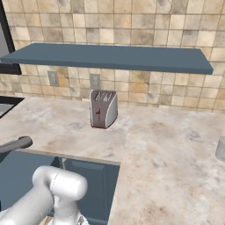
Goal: Take the tongs from the drawer on the left and place them on the dining counter next to the tray containing the kebab skewer.
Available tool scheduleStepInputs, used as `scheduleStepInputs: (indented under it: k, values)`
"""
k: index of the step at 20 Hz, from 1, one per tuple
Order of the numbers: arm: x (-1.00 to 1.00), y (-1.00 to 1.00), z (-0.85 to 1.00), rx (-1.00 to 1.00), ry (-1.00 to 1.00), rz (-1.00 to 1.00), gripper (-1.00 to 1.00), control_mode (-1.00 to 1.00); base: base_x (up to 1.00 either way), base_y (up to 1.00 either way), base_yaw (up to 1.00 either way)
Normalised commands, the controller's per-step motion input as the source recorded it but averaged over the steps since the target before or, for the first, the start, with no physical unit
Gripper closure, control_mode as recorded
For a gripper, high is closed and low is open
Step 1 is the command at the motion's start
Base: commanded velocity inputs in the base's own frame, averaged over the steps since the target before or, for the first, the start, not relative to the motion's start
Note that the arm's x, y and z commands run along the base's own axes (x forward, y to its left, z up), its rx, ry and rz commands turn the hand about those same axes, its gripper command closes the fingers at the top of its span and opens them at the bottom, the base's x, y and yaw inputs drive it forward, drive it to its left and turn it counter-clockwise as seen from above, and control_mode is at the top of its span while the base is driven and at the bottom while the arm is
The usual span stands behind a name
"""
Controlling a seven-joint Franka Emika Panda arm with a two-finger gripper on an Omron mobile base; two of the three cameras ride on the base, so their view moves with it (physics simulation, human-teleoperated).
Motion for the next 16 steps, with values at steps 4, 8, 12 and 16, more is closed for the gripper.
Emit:
scheduleStepInputs:
  k: [4,8,12,16]
  values:
    - [0.22,0.0,0.19,0.0,-0.02,0.01,1.0,-1.0,0.0,0.0,0.0]
    - [0.03,0.0,0.23,-0.02,-0.14,0.01,1.0,-1.0,0.0,0.0,0.0]
    - [0.01,-0.02,0.33,0.0,-0.13,0.04,1.0,-1.0,0.0,0.0,0.0]
    - [0.0,0.0,0.21,0.0,-0.05,0.03,1.0,-1.0,0.0,0.0,0.0]
